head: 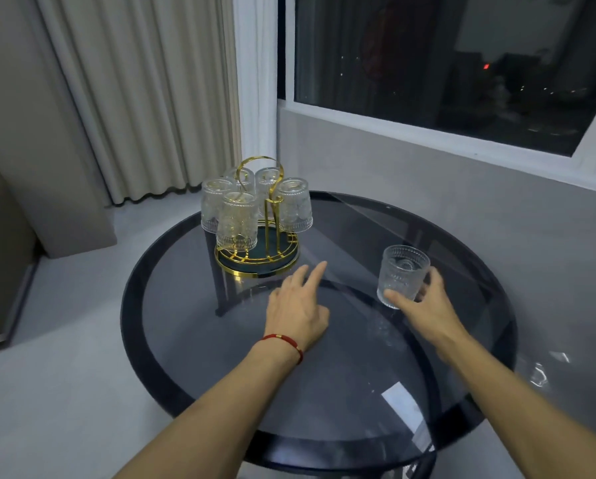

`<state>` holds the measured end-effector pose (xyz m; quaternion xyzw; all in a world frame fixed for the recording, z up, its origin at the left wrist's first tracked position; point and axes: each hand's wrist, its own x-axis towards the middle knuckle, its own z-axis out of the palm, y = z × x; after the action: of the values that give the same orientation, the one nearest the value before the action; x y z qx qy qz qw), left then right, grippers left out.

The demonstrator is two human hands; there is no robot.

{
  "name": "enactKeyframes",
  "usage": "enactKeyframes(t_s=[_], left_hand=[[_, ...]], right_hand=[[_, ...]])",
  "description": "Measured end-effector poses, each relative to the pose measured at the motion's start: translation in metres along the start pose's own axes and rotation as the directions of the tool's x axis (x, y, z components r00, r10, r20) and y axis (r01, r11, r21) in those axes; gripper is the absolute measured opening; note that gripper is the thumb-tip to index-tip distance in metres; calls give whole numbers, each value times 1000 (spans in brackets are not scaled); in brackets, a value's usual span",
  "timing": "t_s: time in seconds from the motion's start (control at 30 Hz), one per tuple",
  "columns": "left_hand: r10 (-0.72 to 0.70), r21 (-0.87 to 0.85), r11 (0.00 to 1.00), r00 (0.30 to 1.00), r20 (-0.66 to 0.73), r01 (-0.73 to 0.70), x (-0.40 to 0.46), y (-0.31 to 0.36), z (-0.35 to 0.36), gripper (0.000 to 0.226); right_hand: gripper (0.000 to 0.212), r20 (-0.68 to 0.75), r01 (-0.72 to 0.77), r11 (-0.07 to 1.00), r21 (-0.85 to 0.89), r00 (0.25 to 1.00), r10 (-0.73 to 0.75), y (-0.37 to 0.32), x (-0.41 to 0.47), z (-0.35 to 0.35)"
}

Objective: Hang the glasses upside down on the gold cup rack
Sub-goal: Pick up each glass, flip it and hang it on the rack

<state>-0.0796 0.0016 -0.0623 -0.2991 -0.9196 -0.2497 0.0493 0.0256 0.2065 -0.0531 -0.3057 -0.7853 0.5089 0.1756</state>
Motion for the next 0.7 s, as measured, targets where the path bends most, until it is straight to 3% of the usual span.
enactKeyframes(t_s=[0.1,0.2,0.27,0.33,0.43,0.5,0.57,0.63,0.7], left_hand=[[16,-231,973,1000,-12,-18,-1,14,2,80],[-3,-356,934,1000,-5,1,-2,19,4,81],[-46,-479,876,998,36,57,-1,21,1,89],[-112,-642,754,990,83,139,0,24,-5,106],[-206,-748,636,976,74,191,1,25,-17,115],[-292,-766,612,956,15,199,5,19,-23,98],[-378,-868,448,925,35,216,9,11,-29,80],[-401,-943,257,911,93,210,12,5,-35,69],[-376,-967,177,920,105,183,13,2,-40,66]], right_hand=[[96,-40,-26,997,-73,999,23,1,9,5],[84,-122,-41,991,-128,992,25,-10,8,12],[85,-55,50,971,-233,996,-64,-20,-2,20],[85,68,193,928,-318,981,-181,-28,-14,30],[88,243,360,879,-313,925,-292,-37,-25,42],[95,273,407,878,-252,900,-339,-41,-25,48],[93,256,361,927,-104,910,-326,-41,-22,51],[79,307,172,962,210,923,-232,-44,-21,58],[61,412,-72,871,487,898,-156,-48,-19,68]])
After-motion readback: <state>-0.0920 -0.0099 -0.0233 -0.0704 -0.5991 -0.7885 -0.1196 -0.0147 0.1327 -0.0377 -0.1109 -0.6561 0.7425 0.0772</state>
